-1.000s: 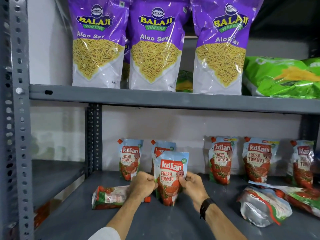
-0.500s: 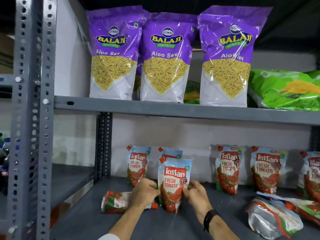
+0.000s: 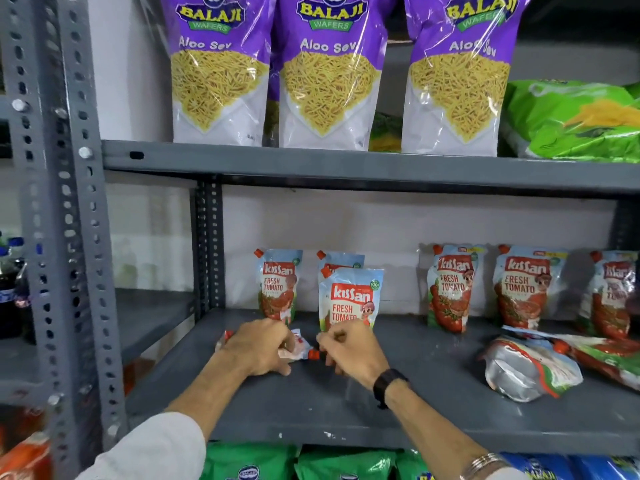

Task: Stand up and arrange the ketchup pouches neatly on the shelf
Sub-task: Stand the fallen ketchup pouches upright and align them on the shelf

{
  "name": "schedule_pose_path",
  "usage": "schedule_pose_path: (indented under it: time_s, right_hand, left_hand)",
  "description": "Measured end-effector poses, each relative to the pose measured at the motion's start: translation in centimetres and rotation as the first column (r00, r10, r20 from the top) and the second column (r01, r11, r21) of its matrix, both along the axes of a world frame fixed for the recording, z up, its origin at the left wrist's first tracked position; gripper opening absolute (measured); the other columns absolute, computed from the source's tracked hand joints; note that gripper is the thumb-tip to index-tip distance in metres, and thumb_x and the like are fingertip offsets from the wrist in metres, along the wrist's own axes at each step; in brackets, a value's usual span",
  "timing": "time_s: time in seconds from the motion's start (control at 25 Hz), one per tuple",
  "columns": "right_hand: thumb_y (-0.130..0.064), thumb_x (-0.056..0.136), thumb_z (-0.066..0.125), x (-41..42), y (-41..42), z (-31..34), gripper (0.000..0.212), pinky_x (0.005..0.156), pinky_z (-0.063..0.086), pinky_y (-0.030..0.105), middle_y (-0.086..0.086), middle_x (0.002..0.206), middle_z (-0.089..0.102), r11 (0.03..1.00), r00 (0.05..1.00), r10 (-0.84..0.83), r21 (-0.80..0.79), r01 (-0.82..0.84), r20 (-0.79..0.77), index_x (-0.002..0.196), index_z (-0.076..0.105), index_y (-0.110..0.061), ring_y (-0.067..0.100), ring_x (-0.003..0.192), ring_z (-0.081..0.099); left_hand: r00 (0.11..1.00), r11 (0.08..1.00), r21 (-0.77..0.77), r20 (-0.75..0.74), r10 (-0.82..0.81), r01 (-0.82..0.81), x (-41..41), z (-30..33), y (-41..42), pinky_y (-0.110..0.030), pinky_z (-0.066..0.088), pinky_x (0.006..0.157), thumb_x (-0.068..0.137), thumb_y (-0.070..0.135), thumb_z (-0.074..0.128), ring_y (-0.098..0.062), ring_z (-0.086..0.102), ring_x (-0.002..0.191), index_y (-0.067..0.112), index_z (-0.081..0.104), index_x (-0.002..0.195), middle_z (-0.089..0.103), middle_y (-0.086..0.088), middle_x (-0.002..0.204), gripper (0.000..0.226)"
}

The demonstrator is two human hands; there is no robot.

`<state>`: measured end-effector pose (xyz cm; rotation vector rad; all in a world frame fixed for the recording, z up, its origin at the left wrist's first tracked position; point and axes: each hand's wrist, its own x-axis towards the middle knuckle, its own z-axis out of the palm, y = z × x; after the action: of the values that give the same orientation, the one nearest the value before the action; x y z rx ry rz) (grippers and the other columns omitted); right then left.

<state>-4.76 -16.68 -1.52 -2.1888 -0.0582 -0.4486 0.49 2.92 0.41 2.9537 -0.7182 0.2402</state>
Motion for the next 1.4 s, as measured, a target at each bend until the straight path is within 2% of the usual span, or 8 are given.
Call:
schedule_pose_path:
  time_s: [0.2,0.36,0.44,0.52,0.6,0.72,0.92,1.4]
  right_hand:
    - [-0.028,0.091,0.066,0.8,1.6,-0.7,0.025,0.046,0.050,0.026,0.007,0.072,0.078,0.999,0.994,0.031,-0.021,-0.034,-0.105,0.076,0.075,-0.009,0.005,0.049,0.060]
    - [-0.026,0.094,0.067,1.2,3.1,-0.4,0.021,0.062,0.062,0.032,0.014,0.090,0.078,0.996,0.985,0.089,0.024,-0.087,-0.149,0.091,0.076,-0.008,0.016,0.070,0.069]
    - [-0.033,0.094,0.067,1.5,4.3,0.1,0.028,0.080,0.063,0.037,0.009,0.102,0.077,0.996,0.988,0.088,0.028,-0.085,-0.129,0.106,0.073,-0.009,0.017,0.088,0.071]
    - [-0.041,0.093,0.067,1.8,5.9,0.9,0.038,0.082,0.055,0.024,-0.003,0.115,0.071,0.988,0.984,0.135,0.092,-0.125,-0.115,0.120,0.064,-0.015,0.011,0.099,0.066]
    - [-0.038,0.091,0.070,2.2,7.4,1.6,0.030,0.077,0.050,0.015,-0.014,0.114,0.067,0.926,0.961,0.260,0.305,-0.221,-0.093,0.116,0.060,-0.025,0.000,0.099,0.063]
    - [-0.021,0.088,0.077,3.3,8.5,1.7,0.026,0.082,0.055,0.021,-0.017,0.105,0.072,0.831,0.941,0.337,0.481,-0.279,-0.037,0.107,0.064,-0.033,-0.002,0.098,0.067]
    - [-0.010,0.086,0.078,5.0,9.0,1.7,0.036,0.105,0.053,0.048,0.001,0.120,0.075,0.853,0.972,0.233,0.486,-0.189,-0.031,0.119,0.067,-0.018,0.018,0.112,0.069]
    - [-0.009,0.086,0.077,7.2,9.3,-1.3,0.034,0.099,0.057,0.041,0.000,0.117,0.075,0.868,0.986,0.155,0.485,-0.110,-0.054,0.117,0.068,-0.018,0.016,0.110,0.070]
  left_hand:
    - [0.953,0.995,0.105,0.301,-0.029,-0.003,0.6,0.4,0.9,-0.042,0.056,0.081,0.097,0.043,0.050,-0.031,0.071,0.098,0.023,0.072,0.109,0.076,-0.007,0.107,0.032]
    - [0.937,0.941,-0.327,0.294,0.187,-0.085,1.2,2.2,3.1,-0.034,0.058,0.070,0.096,0.033,0.057,-0.025,0.075,0.089,0.023,0.074,0.109,0.079,-0.004,0.100,0.024]
    - [0.950,0.764,-0.639,0.179,0.257,-0.087,1.8,3.0,4.0,-0.036,0.062,0.067,0.096,0.026,0.060,-0.024,0.076,0.082,0.016,0.076,0.093,0.080,-0.004,0.090,0.019]
    - [0.983,0.485,-0.871,0.010,0.184,-0.083,2.7,3.5,4.7,-0.048,0.064,0.077,0.096,0.016,0.063,-0.031,0.077,0.086,0.004,0.074,0.089,0.080,-0.013,0.090,0.017]
    - [0.991,0.226,-0.965,-0.121,0.060,-0.131,2.9,3.5,5.0,-0.052,0.064,0.082,0.097,0.009,0.062,-0.036,0.076,0.092,0.000,0.072,0.090,0.079,-0.018,0.093,0.016]
    - [0.975,0.077,-0.975,-0.214,-0.056,-0.210,3.2,2.7,5.1,-0.042,0.063,0.081,0.099,0.010,0.059,-0.027,0.076,0.096,0.006,0.072,0.093,0.080,-0.011,0.098,0.015]
    - [0.957,-0.020,-0.968,-0.246,-0.154,-0.252,4.4,1.8,5.4,-0.037,0.061,0.076,0.100,0.008,0.058,-0.019,0.075,0.095,0.011,0.073,0.094,0.081,-0.001,0.094,0.017]
    - [0.946,-0.068,-0.954,-0.276,-0.172,-0.291,5.7,-0.8,5.9,-0.019,0.058,0.059,0.098,0.003,0.060,-0.008,0.076,0.082,0.009,0.076,0.102,0.080,-0.002,0.097,0.018]
